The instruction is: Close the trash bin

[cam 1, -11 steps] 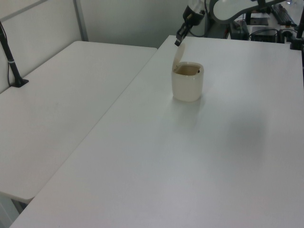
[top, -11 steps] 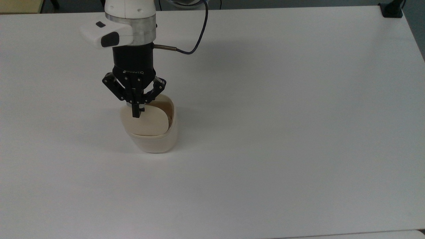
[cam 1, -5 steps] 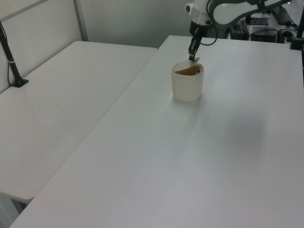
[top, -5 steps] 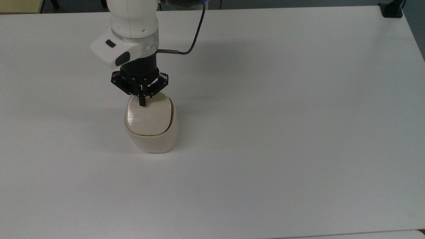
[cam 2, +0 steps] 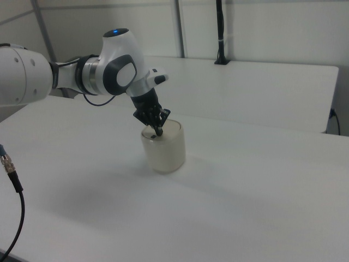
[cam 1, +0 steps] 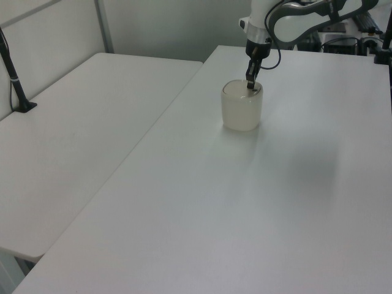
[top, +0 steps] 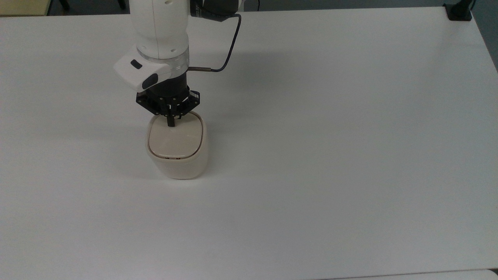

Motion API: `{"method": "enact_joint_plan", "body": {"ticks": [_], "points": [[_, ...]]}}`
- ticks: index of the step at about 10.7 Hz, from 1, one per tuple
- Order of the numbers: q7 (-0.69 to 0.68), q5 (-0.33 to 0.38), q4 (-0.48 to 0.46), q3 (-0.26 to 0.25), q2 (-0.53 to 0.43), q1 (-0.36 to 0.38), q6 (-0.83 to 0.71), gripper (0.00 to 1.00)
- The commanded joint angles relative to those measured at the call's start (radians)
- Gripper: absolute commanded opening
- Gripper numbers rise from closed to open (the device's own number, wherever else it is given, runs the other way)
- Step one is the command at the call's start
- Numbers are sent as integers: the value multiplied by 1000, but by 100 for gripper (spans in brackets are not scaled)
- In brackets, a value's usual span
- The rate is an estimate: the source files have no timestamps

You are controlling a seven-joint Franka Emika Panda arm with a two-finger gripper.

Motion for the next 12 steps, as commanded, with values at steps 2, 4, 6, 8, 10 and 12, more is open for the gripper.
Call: {"method": "enact_joint_plan", "body": {"ticks": [2,4,6,8,10,12], "points": [[-10,-10,-7,-5,6,9,-1,0],[-5,1,19,-5,-20,6,-14,1],[-4,4,37,-4,-69,9,-84,2],[-2,4,37,4,-132,16,-191,4],[-2,4,39,7,-195,50,-308,6],[-2,4,39,5,-262,78,-426,7]]}}
